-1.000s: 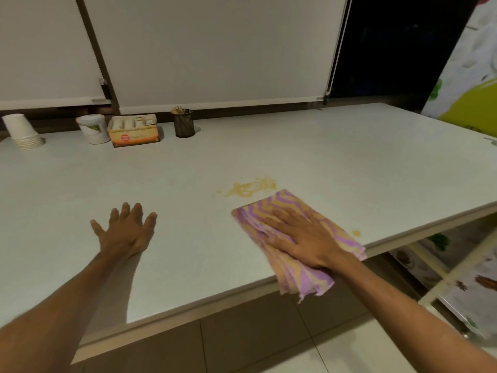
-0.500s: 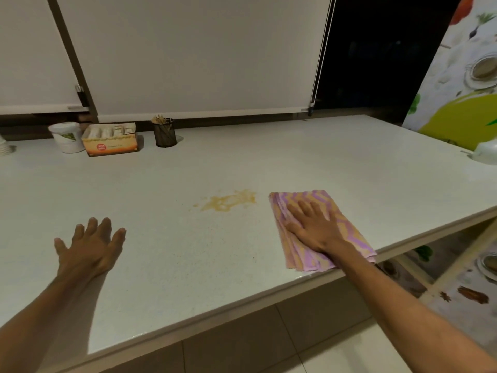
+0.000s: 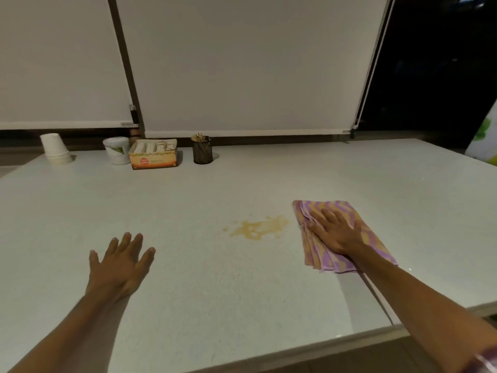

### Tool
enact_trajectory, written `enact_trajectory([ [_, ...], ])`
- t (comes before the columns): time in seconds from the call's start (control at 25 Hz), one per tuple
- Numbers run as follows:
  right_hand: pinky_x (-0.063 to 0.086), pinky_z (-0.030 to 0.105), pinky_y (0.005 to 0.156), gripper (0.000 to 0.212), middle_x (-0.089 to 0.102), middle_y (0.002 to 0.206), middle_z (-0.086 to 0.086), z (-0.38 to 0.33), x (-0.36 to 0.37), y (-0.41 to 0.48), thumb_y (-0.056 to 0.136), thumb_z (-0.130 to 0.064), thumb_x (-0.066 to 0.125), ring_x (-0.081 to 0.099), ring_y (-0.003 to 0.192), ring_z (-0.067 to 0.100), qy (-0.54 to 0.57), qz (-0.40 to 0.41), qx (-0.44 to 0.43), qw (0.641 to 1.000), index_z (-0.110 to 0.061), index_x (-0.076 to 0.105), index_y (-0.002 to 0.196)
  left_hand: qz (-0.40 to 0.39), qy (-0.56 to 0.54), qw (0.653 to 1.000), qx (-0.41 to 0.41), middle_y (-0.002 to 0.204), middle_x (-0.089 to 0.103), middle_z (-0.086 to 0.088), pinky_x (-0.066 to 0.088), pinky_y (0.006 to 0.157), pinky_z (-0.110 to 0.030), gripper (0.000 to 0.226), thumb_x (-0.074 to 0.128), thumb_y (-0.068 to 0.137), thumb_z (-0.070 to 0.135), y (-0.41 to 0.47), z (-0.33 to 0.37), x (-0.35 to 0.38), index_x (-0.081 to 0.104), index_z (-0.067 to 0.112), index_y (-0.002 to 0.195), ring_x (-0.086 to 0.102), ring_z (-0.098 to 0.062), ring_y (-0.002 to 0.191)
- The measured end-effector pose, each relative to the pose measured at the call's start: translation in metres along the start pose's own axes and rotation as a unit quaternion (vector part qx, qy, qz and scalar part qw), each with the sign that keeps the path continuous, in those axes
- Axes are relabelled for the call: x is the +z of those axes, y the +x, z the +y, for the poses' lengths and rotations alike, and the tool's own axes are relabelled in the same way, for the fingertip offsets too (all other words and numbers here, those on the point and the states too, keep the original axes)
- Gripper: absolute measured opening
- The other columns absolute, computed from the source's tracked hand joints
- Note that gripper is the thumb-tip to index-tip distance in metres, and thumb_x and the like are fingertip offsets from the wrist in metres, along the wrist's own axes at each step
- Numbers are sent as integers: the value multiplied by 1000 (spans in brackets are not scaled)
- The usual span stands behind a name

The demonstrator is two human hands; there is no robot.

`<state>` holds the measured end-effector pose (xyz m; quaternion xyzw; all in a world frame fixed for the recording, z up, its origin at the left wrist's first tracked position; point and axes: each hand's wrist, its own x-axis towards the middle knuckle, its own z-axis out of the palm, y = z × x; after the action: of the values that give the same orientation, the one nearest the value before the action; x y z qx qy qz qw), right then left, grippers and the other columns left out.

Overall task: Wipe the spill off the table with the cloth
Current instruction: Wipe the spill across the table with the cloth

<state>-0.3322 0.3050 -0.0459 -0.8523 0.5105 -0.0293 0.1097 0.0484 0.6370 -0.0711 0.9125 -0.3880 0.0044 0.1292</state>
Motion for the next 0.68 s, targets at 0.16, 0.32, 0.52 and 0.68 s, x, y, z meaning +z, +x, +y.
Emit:
enact_trajectory([
  [0.16, -5, 65, 115, 59, 0, 166, -9, -35, 1, 42, 96, -67, 16, -4, 153, 22, -4, -23, -28, 999, -50, 10, 152, 0, -4, 1000, -10, 164, 12, 3, -1, 119, -55, 74, 15, 89, 69, 3, 0, 3, 18, 32, 153, 6, -21, 152],
  [0.32, -7, 63, 116, 62, -1, 166, -10, -62, 9, 43, 94, -69, 14, -4, 153, 20, -11, -42, -98, 994, -49, 8, 152, -11, 7, 1000, -9, 165, 8, 4, -3, 119, -55, 76, 12, 88, 71, 2, 0, 0, 15, 33, 153, 3, -20, 152],
  [0.52, 1, 56, 120, 69, 8, 164, -18, -37, 2, 62, 84, -76, 7, 2, 152, 10, -4, -29, -174, 984, -53, 13, 149, -27, 22, 999, -30, 165, 0, 5, -5, 120, -56, 75, 11, 88, 72, 3, 3, -2, 7, 35, 154, -4, -20, 152],
  [0.68, 0, 53, 121, 73, 9, 166, -7, -58, 4, 118, 89, -70, 6, 4, 153, 19, -22, -34, -136, 990, -39, 14, 155, -27, 10, 999, -23, 165, -3, 6, -6, 118, -58, 77, 6, 86, 73, 4, 0, 0, 4, 36, 154, -7, -21, 152],
])
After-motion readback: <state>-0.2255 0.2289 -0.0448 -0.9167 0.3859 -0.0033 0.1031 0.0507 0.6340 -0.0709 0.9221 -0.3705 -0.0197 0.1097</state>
